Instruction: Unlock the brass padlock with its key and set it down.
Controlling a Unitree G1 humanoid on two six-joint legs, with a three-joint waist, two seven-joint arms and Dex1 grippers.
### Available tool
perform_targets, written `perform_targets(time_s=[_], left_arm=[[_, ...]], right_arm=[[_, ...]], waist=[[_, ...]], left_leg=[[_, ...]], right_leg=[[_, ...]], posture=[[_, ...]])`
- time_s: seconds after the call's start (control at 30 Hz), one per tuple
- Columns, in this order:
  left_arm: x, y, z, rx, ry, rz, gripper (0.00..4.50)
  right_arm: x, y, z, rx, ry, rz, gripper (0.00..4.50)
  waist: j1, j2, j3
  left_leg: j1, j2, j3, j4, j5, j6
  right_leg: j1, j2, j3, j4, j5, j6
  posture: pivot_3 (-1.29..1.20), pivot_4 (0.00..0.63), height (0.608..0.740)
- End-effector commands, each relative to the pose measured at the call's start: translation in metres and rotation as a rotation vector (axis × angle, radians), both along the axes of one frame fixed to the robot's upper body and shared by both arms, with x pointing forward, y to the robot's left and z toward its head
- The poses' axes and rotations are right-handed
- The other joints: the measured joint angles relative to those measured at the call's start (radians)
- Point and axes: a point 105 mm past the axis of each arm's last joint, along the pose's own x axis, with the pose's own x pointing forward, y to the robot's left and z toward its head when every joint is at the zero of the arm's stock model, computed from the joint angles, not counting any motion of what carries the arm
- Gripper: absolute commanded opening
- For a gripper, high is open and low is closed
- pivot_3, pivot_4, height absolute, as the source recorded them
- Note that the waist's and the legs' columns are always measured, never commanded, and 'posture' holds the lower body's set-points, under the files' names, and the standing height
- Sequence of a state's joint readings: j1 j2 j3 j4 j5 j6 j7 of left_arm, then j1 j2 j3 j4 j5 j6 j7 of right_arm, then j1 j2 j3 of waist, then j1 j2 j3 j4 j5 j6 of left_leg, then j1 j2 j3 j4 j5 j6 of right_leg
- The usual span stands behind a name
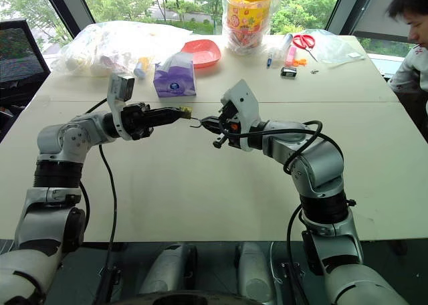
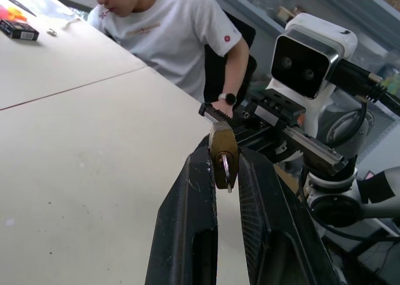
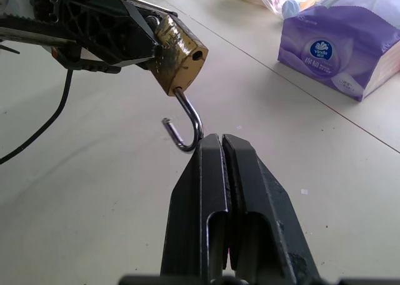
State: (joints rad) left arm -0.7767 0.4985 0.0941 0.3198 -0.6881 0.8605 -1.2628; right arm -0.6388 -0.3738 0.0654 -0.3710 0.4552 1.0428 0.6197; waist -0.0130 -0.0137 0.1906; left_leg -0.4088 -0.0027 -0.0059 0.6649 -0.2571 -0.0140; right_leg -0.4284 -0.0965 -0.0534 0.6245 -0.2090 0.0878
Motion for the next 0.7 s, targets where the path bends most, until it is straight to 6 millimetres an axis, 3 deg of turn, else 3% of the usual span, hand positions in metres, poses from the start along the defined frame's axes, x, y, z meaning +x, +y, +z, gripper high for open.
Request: perform_targets(time_s=[0.03, 0.17, 0.27, 0.37, 0.47, 0.7], left_arm=[[0.004, -0.002, 0.015, -0.024, -0.062, 0.002, 0.00], [0.008, -0.005, 0.008, -0.015, -0.049, 0.011, 0.00], [0.016, -0.014, -0.016, 0.000, 0.028, 0.040, 0.00], [0.022, -0.025, -0.040, -0.007, 0.123, 0.065, 0.00], [0.017, -0.041, -0.076, 0.033, 0.214, 0.036, 0.00], [0.026, -0.064, -0.106, 0.082, 0.346, 0.072, 0.00]], right_arm=[[-0.005, -0.001, 0.011, 0.028, -0.037, 0.002, 0.04], [-0.003, -0.017, 0.005, -0.001, -0.026, -0.051, 0.04], [0.007, -0.067, -0.021, -0.260, -0.075, -0.200, 0.04], [-0.002, -0.095, -0.028, -0.432, -0.110, -0.185, 0.04], [-0.018, -0.094, -0.019, -0.455, -0.118, -0.097, 0.04], [-0.027, -0.077, -0.015, -0.432, -0.128, -0.043, 0.04]], waist=[[0.001, 0.000, 0.000], [0.002, 0.000, 0.000], [0.010, 0.000, 0.000], [0.022, -0.001, 0.001], [0.019, -0.001, 0.001], [0.022, -0.002, 0.002]], left_leg=[[0.000, 0.000, 0.000, 0.000, 0.000, 0.000], [0.000, 0.000, 0.000, 0.000, 0.000, 0.000], [-0.001, 0.000, 0.000, 0.000, 0.000, 0.000], [-0.003, -0.001, 0.002, 0.000, -0.001, 0.001], [-0.003, -0.001, 0.003, 0.000, -0.001, 0.002], [-0.003, 0.001, 0.001, 0.000, -0.002, 0.004]], right_leg=[[0.000, 0.000, 0.000, 0.000, 0.000, 0.000], [0.000, 0.000, 0.000, -0.001, 0.000, 0.000], [0.001, 0.000, 0.000, -0.003, 0.000, 0.000], [0.002, 0.000, -0.001, -0.009, 0.000, 0.000], [0.002, 0.000, 0.000, -0.010, 0.000, 0.001], [0.001, 0.002, -0.002, -0.010, 0.000, 0.001]], posture=[[0.00, 0.150, 0.740], [0.00, 0.150, 0.740], [0.00, 0.150, 0.740], [0.00, 0.150, 0.740], [0.00, 0.150, 0.740], [0.00, 0.150, 0.740]])
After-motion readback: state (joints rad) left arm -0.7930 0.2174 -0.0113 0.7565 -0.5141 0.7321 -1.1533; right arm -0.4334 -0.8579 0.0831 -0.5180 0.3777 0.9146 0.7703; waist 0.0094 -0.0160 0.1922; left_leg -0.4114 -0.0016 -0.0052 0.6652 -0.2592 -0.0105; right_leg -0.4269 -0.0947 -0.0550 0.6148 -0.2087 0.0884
